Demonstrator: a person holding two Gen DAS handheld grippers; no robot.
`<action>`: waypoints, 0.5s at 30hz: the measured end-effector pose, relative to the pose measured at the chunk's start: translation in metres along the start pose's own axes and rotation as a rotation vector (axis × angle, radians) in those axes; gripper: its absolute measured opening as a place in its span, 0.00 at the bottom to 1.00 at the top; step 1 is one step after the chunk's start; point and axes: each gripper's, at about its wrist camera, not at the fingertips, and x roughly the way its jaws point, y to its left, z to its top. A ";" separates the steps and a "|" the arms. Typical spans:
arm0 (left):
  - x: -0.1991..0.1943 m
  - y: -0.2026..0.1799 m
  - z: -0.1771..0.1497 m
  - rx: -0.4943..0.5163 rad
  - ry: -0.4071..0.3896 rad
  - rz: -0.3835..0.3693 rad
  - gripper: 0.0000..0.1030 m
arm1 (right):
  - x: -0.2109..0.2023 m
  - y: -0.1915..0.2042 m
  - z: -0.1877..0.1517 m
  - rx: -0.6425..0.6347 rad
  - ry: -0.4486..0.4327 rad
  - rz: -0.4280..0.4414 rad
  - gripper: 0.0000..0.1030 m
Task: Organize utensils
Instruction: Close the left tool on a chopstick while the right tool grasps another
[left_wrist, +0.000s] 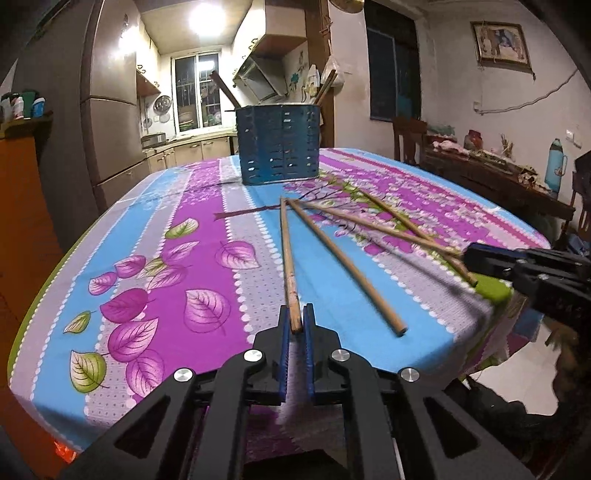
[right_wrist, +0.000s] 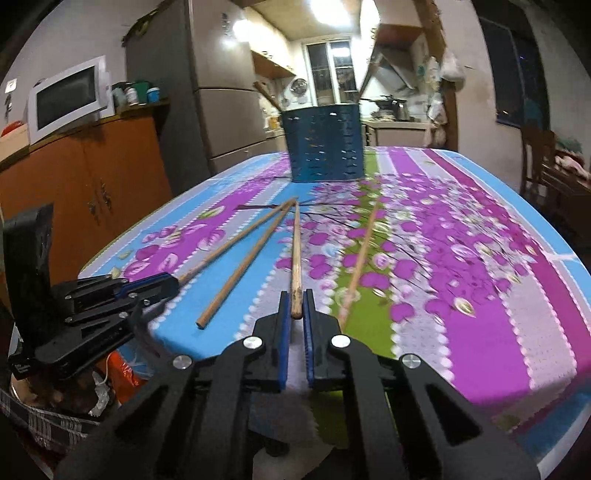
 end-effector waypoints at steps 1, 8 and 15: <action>0.000 -0.001 -0.001 0.006 -0.002 0.008 0.08 | 0.000 -0.001 -0.001 0.004 0.007 -0.002 0.05; 0.001 -0.009 -0.004 0.044 -0.024 0.056 0.09 | 0.012 0.006 -0.012 -0.048 0.049 -0.024 0.06; -0.001 -0.011 -0.006 0.074 -0.044 0.100 0.19 | 0.010 0.010 -0.015 -0.082 0.036 -0.037 0.06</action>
